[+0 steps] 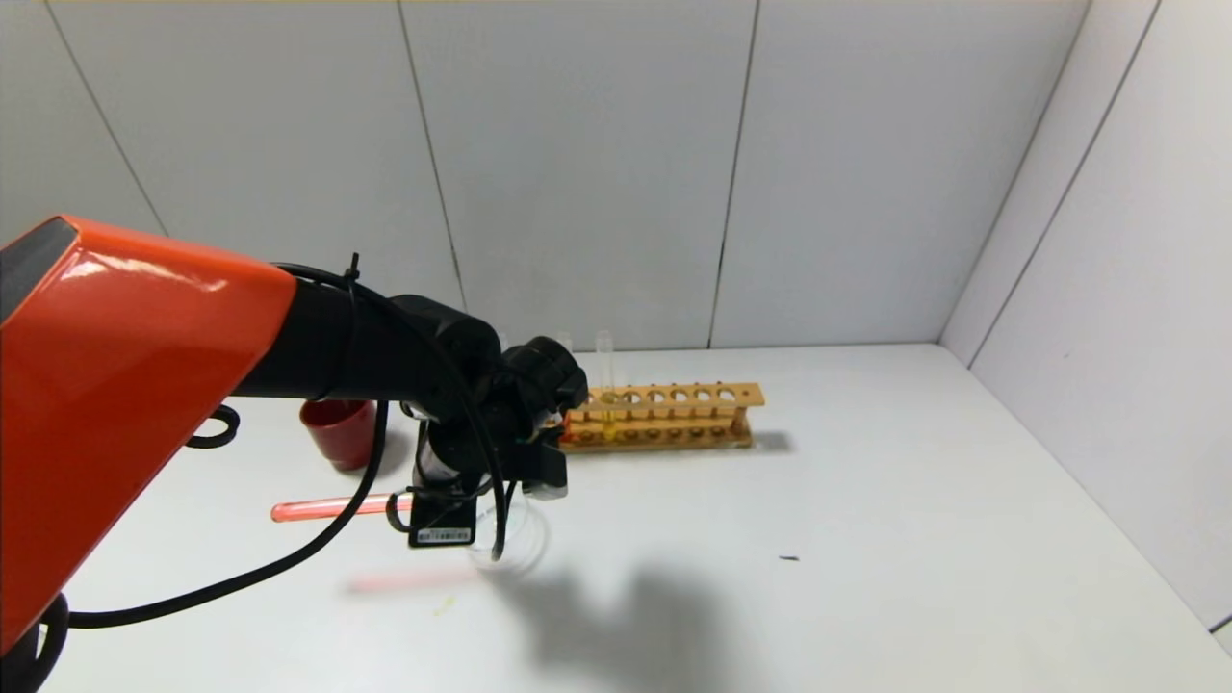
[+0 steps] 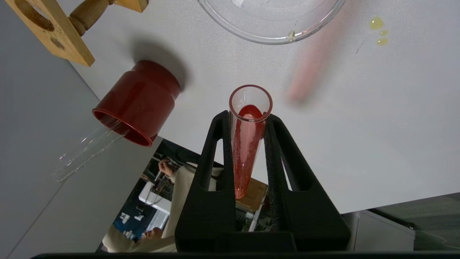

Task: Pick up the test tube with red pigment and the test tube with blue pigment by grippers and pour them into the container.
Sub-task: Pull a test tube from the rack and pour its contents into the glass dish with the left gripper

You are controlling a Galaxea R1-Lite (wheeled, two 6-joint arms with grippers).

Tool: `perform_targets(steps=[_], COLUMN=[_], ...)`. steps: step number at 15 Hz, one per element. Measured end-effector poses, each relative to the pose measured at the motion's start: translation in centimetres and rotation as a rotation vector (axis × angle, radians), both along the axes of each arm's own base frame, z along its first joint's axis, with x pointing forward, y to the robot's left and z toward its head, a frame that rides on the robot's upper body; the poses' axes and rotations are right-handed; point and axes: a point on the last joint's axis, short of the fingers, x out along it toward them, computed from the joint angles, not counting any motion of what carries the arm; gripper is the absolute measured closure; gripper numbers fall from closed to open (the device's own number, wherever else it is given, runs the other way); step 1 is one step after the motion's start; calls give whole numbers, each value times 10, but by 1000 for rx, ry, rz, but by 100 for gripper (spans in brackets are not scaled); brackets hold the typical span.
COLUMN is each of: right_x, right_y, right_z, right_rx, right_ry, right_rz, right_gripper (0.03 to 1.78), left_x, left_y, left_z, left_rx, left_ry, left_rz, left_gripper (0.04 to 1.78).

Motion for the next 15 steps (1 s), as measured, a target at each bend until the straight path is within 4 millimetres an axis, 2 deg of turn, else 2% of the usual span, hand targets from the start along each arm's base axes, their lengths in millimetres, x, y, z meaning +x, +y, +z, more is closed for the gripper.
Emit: perform_targets(steps=[15], right_x=[0], right_y=[0], right_z=[0], right_rx=[0], right_ry=[0], right_rz=[0], right_gripper=[10], left_x=[5], left_y=[-12], left_z=[-2], left_rx=[84], left_ry=[38], left_rz=[-16], left_gripper=[151])
